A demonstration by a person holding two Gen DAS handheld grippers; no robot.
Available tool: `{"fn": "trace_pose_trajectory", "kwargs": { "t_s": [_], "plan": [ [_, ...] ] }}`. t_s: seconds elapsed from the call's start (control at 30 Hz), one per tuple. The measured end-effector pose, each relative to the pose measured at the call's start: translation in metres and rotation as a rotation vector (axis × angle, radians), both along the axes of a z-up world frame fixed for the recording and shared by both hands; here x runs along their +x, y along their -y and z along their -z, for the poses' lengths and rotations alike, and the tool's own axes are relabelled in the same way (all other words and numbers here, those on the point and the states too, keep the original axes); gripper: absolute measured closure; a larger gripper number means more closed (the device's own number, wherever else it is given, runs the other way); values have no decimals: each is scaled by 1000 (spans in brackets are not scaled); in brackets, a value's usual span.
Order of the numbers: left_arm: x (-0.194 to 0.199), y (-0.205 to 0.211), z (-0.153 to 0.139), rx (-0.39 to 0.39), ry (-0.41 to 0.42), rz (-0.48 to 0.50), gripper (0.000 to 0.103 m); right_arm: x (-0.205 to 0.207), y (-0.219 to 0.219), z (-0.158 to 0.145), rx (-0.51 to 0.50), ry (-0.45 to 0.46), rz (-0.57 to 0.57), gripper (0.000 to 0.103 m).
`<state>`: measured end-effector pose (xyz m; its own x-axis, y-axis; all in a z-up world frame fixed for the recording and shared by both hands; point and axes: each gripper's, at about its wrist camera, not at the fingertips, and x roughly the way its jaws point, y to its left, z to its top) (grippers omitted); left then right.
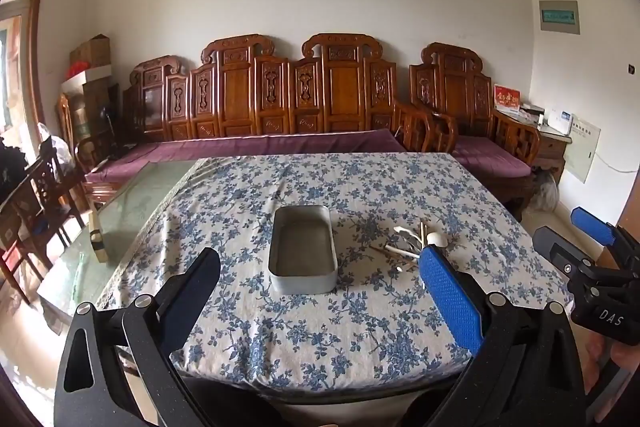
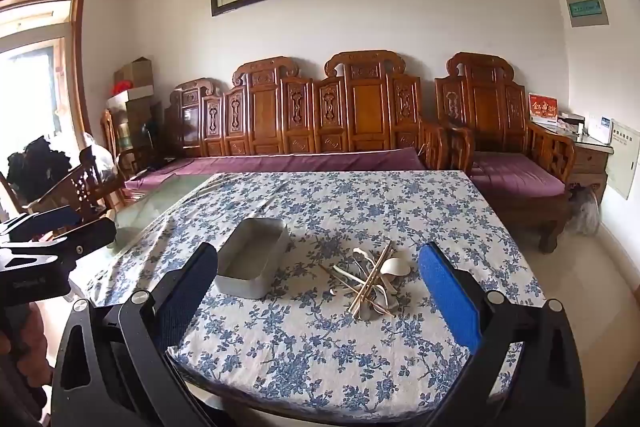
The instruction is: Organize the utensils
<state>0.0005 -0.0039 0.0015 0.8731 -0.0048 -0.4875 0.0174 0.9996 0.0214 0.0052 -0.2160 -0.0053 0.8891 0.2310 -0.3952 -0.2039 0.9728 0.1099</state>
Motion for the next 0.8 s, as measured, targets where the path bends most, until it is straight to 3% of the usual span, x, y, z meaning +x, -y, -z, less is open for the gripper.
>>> {"fn": "trace_pose_trajectory", "kwargs": {
  "t_s": [0.8],
  "plan": [
    [-4,1,-7,-3,10,2,6,-3,-4,1,2,-1,0,3]
  ]
}}
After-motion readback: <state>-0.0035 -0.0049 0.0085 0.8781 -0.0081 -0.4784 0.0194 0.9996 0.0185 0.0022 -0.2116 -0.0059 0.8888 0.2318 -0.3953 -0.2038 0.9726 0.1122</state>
